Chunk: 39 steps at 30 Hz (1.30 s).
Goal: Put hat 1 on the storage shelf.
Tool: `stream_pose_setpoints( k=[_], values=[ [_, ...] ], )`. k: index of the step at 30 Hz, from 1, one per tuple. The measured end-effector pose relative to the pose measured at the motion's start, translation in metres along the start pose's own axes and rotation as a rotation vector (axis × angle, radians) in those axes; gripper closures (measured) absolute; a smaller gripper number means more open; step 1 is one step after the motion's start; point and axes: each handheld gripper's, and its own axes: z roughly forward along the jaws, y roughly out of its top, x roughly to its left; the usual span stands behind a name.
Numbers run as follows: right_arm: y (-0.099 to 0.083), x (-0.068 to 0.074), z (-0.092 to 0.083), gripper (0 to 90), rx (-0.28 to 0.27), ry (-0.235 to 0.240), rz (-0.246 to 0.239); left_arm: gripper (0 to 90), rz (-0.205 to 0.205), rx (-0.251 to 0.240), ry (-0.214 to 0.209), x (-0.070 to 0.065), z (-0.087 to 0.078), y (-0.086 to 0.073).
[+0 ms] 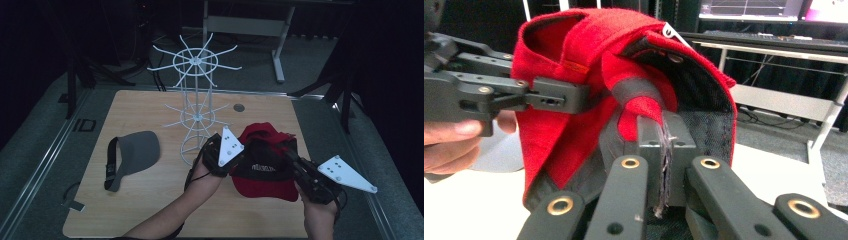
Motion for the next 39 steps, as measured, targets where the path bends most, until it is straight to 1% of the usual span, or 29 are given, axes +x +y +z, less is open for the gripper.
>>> stream_pose_setpoints(
  k=[4, 5, 10, 12, 17, 19, 20, 22, 23, 24, 25, 28, 29, 30, 31, 32, 33, 35, 36, 38, 39],
  values=[
    [-0.003, -0.003, -0.001, 88.4, 0.008, -0.009, 0.008, 87.2, 0.01, 0.015, -0.012, -0.001, 0.002, 0.003],
    [-0.006, -0.004, -0.001, 88.4, 0.012, -0.018, 0.01, 87.4, 0.01, 0.019, -0.017, -0.001, 0.002, 0.004],
    [-0.011, -0.008, 0.0, 87.8, 0.017, -0.03, 0.026, 87.7, 0.007, 0.033, -0.023, -0.002, 0.004, 0.009],
    [-0.013, -0.01, -0.001, 87.8, 0.014, -0.037, 0.037, 87.8, 0.008, 0.029, -0.024, -0.003, 0.005, 0.01],
    [-0.013, -0.012, -0.001, 87.4, 0.012, -0.042, 0.039, 87.8, 0.005, 0.023, -0.027, -0.004, 0.005, 0.014],
    [-0.014, -0.013, -0.002, 85.9, 0.012, -0.043, 0.043, 87.8, 0.011, 0.021, -0.024, -0.004, 0.004, 0.015],
    [-0.014, -0.014, -0.003, 80.6, 0.003, -0.029, 0.045, 87.9, 0.007, 0.02, -0.025, -0.004, 0.004, 0.016],
    [-0.014, -0.014, -0.004, 79.4, -0.005, -0.023, 0.042, 87.9, 0.007, 0.014, -0.025, -0.004, 0.002, 0.017],
    [-0.013, -0.014, -0.005, 78.9, 0.005, -0.02, 0.039, 87.9, 0.006, 0.012, -0.024, -0.004, 0.001, 0.018],
    [-0.013, -0.013, -0.007, 76.4, 0.015, -0.008, 0.038, 87.9, 0.006, 0.007, -0.025, -0.003, 0.0, 0.018],
    [-0.012, -0.012, -0.009, 69.8, 0.027, 0.015, 0.022, 87.9, 0.006, 0.005, -0.024, -0.003, -0.001, 0.019],
    [-0.013, -0.012, -0.01, 67.1, 0.034, 0.026, 0.015, 87.9, 0.006, -0.001, -0.025, -0.003, -0.002, 0.02],
    [-0.013, -0.012, -0.011, 63.3, 0.038, 0.036, 0.016, 87.9, 0.006, 0.002, -0.027, -0.003, -0.002, 0.021],
    [-0.012, -0.012, -0.013, 56.2, 0.045, 0.079, 0.016, 87.9, 0.004, 0.0, -0.028, -0.003, -0.002, 0.021],
    [-0.012, -0.011, -0.015, 55.2, 0.049, 0.077, 0.008, 87.9, 0.003, -0.001, -0.028, -0.003, -0.002, 0.021],
    [-0.012, -0.011, -0.016, 52.3, 0.049, 0.088, 0.005, 87.9, 0.001, 0.001, -0.03, -0.003, -0.002, 0.022],
    [-0.011, -0.011, -0.018, 50.6, 0.052, 0.113, 0.001, 87.9, -0.002, -0.001, -0.032, -0.002, -0.003, 0.022],
    [-0.01, -0.01, -0.022, 49.8, 0.053, 0.117, -0.017, 87.9, 0.002, 0.002, -0.035, -0.002, -0.003, 0.022],
    [-0.009, -0.011, -0.024, 49.6, 0.051, 0.126, -0.023, 87.9, 0.006, 0.005, -0.04, -0.002, -0.003, 0.022],
    [-0.008, -0.014, -0.03, 49.4, 0.041, 0.114, -0.029, 87.9, 0.015, 0.006, -0.036, -0.002, -0.003, 0.021],
    [-0.007, -0.017, -0.033, 49.5, 0.03, 0.116, -0.021, 87.9, 0.016, 0.004, -0.039, -0.002, -0.004, 0.021]
  ],
)
